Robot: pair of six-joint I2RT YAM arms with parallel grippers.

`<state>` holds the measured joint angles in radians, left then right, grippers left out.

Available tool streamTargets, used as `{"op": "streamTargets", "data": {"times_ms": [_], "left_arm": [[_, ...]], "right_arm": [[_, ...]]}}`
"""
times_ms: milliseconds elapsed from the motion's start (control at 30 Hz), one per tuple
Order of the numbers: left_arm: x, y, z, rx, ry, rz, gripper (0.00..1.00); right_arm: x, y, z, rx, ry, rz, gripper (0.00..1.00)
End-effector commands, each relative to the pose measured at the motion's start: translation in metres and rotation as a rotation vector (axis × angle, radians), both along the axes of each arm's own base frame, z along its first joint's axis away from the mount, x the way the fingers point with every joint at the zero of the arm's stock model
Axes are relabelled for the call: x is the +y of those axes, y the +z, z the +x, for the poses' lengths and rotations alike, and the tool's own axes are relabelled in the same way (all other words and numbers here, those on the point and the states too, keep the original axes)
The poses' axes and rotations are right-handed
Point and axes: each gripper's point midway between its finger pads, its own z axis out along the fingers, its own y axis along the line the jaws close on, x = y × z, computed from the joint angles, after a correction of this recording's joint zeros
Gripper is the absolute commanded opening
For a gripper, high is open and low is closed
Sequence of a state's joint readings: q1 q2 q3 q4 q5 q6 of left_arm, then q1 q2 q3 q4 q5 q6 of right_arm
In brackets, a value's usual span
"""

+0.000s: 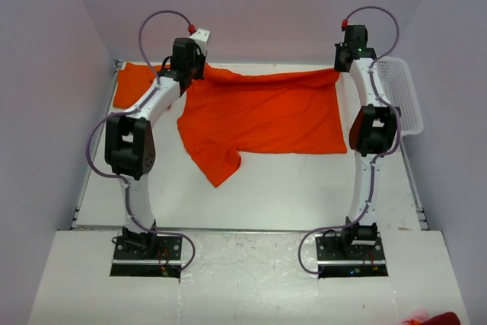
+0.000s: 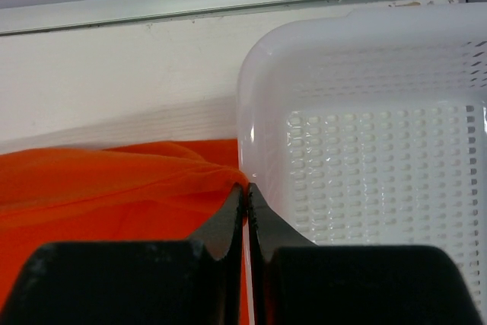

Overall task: Fold and stack the t-shirts
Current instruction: Fold the flattened tshirt in 1/3 of the way

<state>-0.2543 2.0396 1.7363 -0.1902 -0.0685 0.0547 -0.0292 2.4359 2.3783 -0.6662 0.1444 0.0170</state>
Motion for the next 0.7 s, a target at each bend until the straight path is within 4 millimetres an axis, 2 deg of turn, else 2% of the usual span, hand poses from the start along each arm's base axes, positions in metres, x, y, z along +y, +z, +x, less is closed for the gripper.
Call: {"op": "streamTargets", "data": {"times_ms": [0,267,400,467,500,533,567,633,667], "left_arm": [[0.017,0.048,0.0,-0.098,0.059,-0.031,0.0],[0.021,0.04,-0.011,-0.077,0.077,-0.03,0.0],[0.023,0.034,-0.019,-0.064,0.079,-0.035,0.0],[0.022,0.034,-0.022,-0.062,0.073,-0.04,0.0],[0.022,0.033,-0.025,-0.057,0.069,-0.041,0.0],[0.017,0.033,-0.027,-0.051,0.045,-0.052,0.0],[0.015,0.04,-0.031,-0.065,0.036,-0.068,0.0],[0.01,0.04,-0.038,-0.069,0.031,-0.107,0.0],[0.011,0.043,-0.042,-0.074,0.034,-0.121,0.04]], "right_arm": [[-0.016,0.018,-0.003,-0.022,-0.049,-0.021,0.0],[-0.004,0.005,-0.015,0.031,-0.021,0.023,0.0],[0.004,-0.009,-0.026,0.086,-0.004,0.026,0.0],[0.008,-0.011,-0.03,0.098,0.006,0.028,0.0],[0.011,-0.018,-0.035,0.117,0.008,0.027,0.0],[0.013,-0.013,-0.037,0.109,0.01,0.037,0.0],[0.015,-0.019,-0.042,0.125,0.008,0.045,0.0],[0.021,-0.019,-0.048,0.123,0.011,0.063,0.0],[0.021,-0.006,-0.049,0.09,0.005,0.069,0.06]]}}
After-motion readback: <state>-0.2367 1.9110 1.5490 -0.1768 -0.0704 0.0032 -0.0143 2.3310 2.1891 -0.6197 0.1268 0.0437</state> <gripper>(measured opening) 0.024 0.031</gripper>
